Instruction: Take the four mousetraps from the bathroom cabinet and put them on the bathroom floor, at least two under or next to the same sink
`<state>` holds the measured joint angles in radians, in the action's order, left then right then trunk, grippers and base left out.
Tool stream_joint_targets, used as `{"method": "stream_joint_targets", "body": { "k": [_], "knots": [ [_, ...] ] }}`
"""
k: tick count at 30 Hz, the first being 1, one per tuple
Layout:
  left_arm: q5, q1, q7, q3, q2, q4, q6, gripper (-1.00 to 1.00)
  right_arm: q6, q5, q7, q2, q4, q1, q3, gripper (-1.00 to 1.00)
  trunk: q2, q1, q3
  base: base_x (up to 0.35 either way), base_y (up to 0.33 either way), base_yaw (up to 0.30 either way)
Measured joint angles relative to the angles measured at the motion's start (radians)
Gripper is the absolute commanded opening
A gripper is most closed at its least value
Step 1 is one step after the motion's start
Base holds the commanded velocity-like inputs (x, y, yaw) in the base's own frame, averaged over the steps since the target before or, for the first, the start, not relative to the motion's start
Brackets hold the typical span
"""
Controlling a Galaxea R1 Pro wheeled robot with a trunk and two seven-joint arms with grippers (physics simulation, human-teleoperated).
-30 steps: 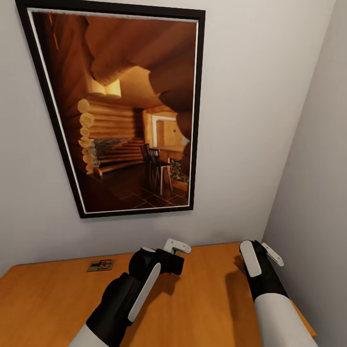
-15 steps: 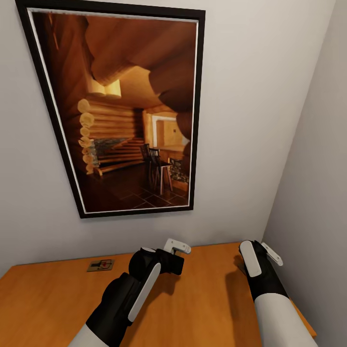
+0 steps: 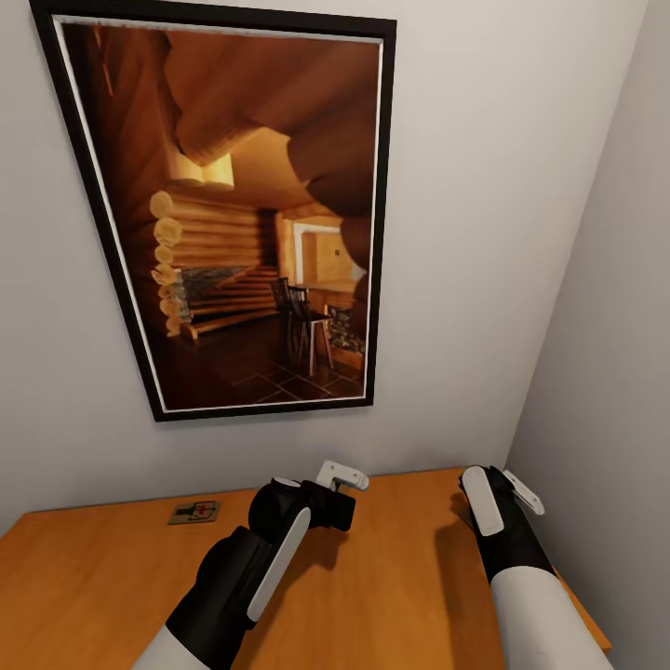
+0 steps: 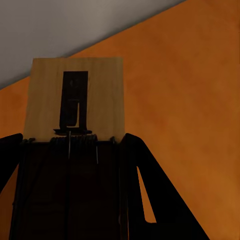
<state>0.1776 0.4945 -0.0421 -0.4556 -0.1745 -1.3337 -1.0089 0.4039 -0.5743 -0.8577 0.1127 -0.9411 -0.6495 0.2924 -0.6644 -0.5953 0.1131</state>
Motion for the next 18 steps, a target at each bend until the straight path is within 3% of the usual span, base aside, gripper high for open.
{"method": "stream_joint_targets", "body": {
  "k": [3,11,18],
  "knots": [
    [0.0,0.0,0.0,0.0,0.0,0.0,0.0,-1.0,0.0,0.001,0.003,0.0,0.001,0.0,0.0,1.0,0.0,0.0,0.0,0.0,0.0,0.0],
    [-0.001,0.0,0.0,-0.001,0.0,0.0,0.001,-1.0,0.0,0.001,0.007,0.0,0.001,0.0,0.0,1.0,-0.056,-0.031,0.025,0.0,0.0,0.0],
    [0.0,0.0,0.0,-0.001,0.0,0.0,0.0,-1.0,0.0,0.001,0.007,0.0,0.002,0.0,0.0,1.0,-0.056,-0.031,0.025,0.0,0.0,0.0]
  ]
}}
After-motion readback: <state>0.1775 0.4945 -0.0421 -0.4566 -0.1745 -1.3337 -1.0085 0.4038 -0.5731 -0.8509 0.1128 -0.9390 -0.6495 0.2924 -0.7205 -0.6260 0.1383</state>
